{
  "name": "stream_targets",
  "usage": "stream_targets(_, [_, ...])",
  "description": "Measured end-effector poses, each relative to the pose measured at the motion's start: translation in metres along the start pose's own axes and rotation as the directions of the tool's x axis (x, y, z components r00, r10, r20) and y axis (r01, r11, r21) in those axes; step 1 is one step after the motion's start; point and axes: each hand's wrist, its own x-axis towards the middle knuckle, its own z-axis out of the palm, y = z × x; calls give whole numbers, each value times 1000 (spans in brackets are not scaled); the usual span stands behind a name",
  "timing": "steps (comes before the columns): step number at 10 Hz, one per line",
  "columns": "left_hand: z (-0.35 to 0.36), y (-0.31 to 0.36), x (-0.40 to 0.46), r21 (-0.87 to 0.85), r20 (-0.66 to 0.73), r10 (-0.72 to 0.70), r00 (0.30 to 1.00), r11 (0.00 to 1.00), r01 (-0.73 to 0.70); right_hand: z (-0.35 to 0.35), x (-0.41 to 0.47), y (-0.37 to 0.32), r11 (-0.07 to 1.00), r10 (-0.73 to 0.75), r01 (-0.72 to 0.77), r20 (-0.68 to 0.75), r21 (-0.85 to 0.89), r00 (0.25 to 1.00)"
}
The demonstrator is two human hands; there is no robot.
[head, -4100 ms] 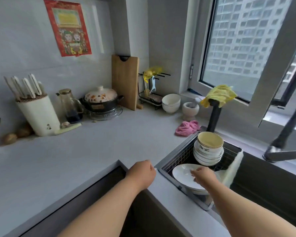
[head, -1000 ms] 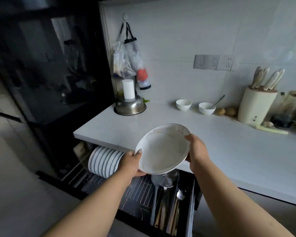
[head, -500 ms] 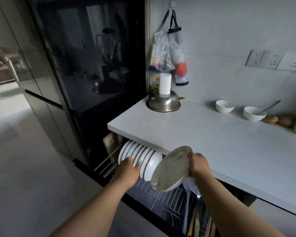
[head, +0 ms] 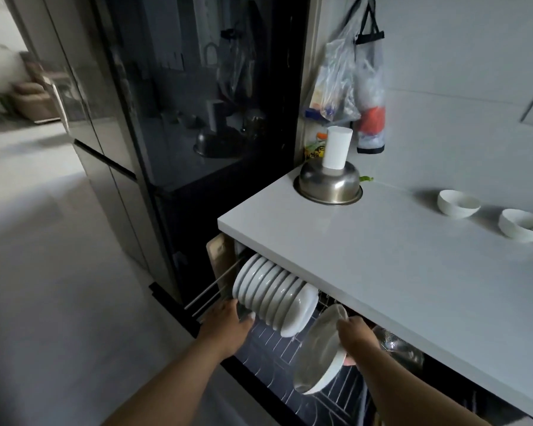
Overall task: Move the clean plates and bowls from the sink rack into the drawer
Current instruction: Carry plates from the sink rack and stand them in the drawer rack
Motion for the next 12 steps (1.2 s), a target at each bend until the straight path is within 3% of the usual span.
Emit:
stream_targets(3, [-3,6,68,-35,47,24,999,999,-22,22,49,-12,997,81,-78,129,-27,988])
stream_targets(5, [-17,5,93,-65,66,64,996,996,-60,30,62,-13,992,96,-98,23,84,995])
stream_targets(6, [-28,-5,105,-48,84,114,990,993,-110,39,66,-17,991,135,-134,-71,16,988])
stream_targets(7, [-32,-22,118,-38,120,167,979,986,-163,44,61,-22,985,75,-83,-56,-152,996])
stream_targets(8, [-28,-36,126,-24,162,234,959,972,-233,44,38,-34,965,195,-167,-128,203,972])
stream_targets(10, [-11,-60,135,-4,272,302,914,950,-313,55,28,-39,932,278,-216,-192,292,941])
stream_targets(12, [10,-67,152,54,330,384,863,905,-423,66,48,-37,950,270,-222,-222,219,937])
